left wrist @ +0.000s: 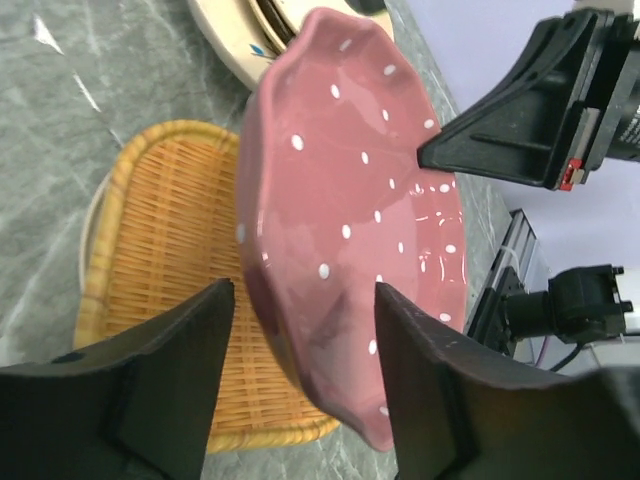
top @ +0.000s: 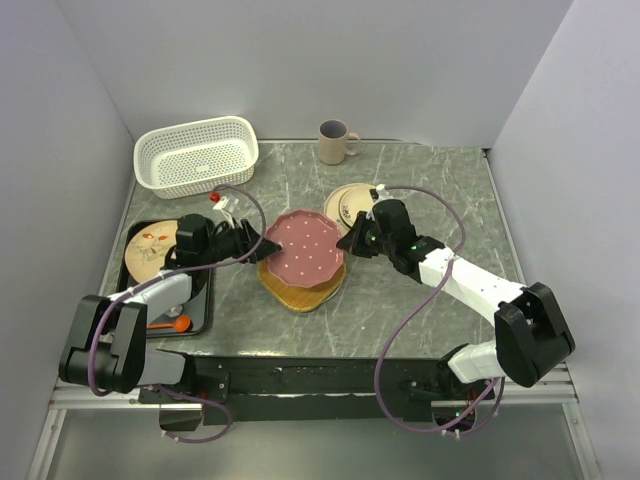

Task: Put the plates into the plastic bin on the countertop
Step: Pick up the plate at the center of the board, then place the plate in the plastic bin.

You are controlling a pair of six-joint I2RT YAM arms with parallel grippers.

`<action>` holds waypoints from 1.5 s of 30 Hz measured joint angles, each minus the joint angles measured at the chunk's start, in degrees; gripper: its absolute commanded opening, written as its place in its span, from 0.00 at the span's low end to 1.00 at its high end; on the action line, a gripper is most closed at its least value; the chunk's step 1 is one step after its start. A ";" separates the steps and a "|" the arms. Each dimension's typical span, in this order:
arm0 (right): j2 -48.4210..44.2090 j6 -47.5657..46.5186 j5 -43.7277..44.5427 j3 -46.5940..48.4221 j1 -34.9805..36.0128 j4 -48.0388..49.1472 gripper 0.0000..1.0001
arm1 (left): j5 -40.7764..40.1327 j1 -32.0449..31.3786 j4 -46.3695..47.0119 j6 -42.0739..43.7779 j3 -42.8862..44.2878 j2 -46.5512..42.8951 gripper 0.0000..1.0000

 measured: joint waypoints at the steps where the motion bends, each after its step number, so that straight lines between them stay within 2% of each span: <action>1: 0.00 0.00 -0.13 0.00 0.00 0.00 0.00 | 0.00 -0.42 0.00 0.13 0.15 0.11 0.55; 2: 0.02 0.00 -0.24 0.04 0.00 0.00 0.00 | 0.02 -0.72 -0.04 0.13 0.26 0.22 0.52; 3: 0.07 0.00 -0.39 0.13 0.00 0.00 0.00 | 0.02 -1.14 -0.22 0.24 0.50 0.48 0.43; 5: 0.13 -0.02 -0.46 0.37 0.00 0.00 0.00 | -0.37 -1.68 -0.63 0.50 0.92 1.01 0.34; 6: 0.13 -0.02 -0.81 0.42 -0.07 0.00 0.00 | -0.57 -1.68 -0.74 0.59 1.11 1.40 0.23; 9: 0.17 -1.68 -0.63 0.48 -0.07 -0.46 0.00 | -1.16 -1.57 -1.53 -1.33 2.29 2.86 0.01; 19: 0.20 -2.84 0.13 0.48 -0.22 -2.05 0.01 | -0.70 -2.01 -0.42 -3.06 3.56 5.64 0.01; 22: 0.20 -2.86 0.15 0.48 -0.33 -2.36 0.19 | -0.61 -2.12 -0.35 -3.06 3.58 5.84 0.01; 23: 0.20 -2.80 0.15 0.48 -0.33 -2.43 0.28 | -0.61 -2.16 -0.35 -3.04 3.58 5.84 0.01; 26: 0.20 -1.75 -0.15 0.48 -0.46 -1.77 0.42 | -0.74 -2.49 -0.46 -2.21 3.58 5.81 0.01; 27: 0.20 -1.49 -0.37 0.48 -0.48 -1.49 0.50 | -0.94 -2.67 -0.55 -1.86 3.58 5.75 0.01; 29: 0.26 -0.94 -1.05 0.48 -0.55 -0.74 0.57 | -1.49 -2.89 -1.03 -1.20 3.58 5.31 0.01; 30: 0.42 -0.94 -1.62 0.50 -0.55 -0.04 0.69 | -2.08 -2.97 -1.66 -0.76 3.58 4.87 0.01; 33: 1.05 -0.55 -3.17 0.61 -0.55 2.32 0.85 | -4.07 -3.19 -3.63 0.70 3.56 3.13 0.01; 34: 1.14 -0.61 -3.82 0.72 -0.55 3.39 0.93 | -4.98 -3.28 -4.83 1.57 3.41 2.43 0.01; 36: 1.11 -0.61 -4.63 0.92 -0.55 5.57 1.00 | -6.03 -3.34 -6.32 2.21 2.97 1.75 0.01; 45: -0.02 -1.14 -4.24 1.01 -0.55 7.23 1.00 | -8.59 -3.50 -9.51 3.19 2.23 1.31 0.01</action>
